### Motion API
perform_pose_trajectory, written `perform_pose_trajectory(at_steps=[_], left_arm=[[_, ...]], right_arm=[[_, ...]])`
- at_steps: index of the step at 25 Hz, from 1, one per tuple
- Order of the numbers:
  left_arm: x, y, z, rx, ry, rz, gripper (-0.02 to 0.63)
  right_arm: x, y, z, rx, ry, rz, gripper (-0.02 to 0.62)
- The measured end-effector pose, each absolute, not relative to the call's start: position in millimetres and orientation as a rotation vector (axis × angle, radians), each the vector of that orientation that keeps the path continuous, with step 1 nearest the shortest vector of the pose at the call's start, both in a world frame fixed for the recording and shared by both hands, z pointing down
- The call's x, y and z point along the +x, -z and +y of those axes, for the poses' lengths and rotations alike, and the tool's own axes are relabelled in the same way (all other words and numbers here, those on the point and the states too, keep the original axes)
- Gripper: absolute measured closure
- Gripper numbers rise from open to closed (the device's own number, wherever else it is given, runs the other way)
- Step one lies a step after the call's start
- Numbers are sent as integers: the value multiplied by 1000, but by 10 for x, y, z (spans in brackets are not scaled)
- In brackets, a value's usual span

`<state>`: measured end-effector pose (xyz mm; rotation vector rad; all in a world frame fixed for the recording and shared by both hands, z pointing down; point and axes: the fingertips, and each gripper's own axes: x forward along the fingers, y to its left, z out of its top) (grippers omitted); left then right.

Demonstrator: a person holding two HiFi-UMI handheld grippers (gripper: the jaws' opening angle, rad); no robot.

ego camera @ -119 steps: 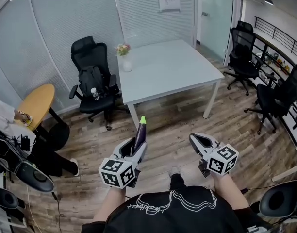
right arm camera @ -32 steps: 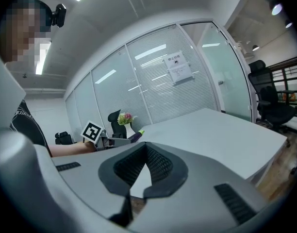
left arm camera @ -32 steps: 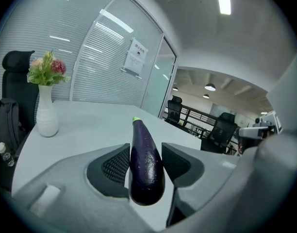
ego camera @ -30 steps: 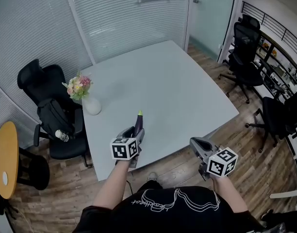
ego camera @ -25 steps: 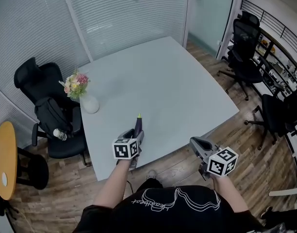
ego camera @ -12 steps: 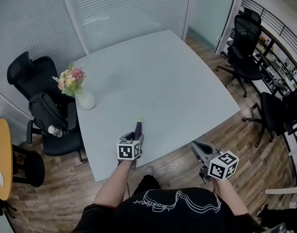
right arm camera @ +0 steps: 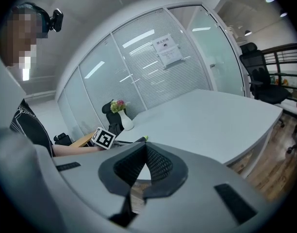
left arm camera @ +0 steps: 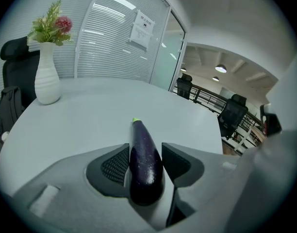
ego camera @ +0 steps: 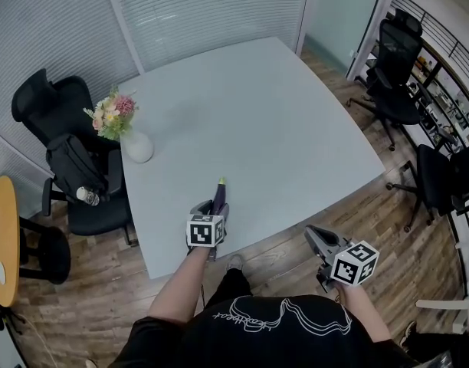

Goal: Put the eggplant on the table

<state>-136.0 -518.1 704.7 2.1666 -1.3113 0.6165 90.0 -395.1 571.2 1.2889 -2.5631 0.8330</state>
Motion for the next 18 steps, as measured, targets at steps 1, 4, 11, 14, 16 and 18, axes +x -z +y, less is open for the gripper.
perform_pose_trajectory(at_steps=[1,4,11,14,16,18], left_arm=[[-1361,-7050,-5183,2169,-616,-1315,396],[-1358,-7091,-5173,2162,-624,-1319,394],[-1348,-7059,-5128,2172,-632,-1303,348],[-1359,-6964,-5106,2188,-620,-1308,342],[-1380,-6893,-5073,2196,-611,-1311,342],[-1423,-6816,-5033,2201,-599,-1323,342]], right_arm=[[905,-5730,-3947,1291,-839,-2560,586],[915,-5783,-3948,1299,-852,-2551,586],[867,-5761,-3920,1296,-850,-2562,586],[884,-5706,-3888,1308,-845,-2576,586],[884,-5654,-3856,1314,-846,-2593,586],[860,-5596,-3833,1306,-836,-2615,586]])
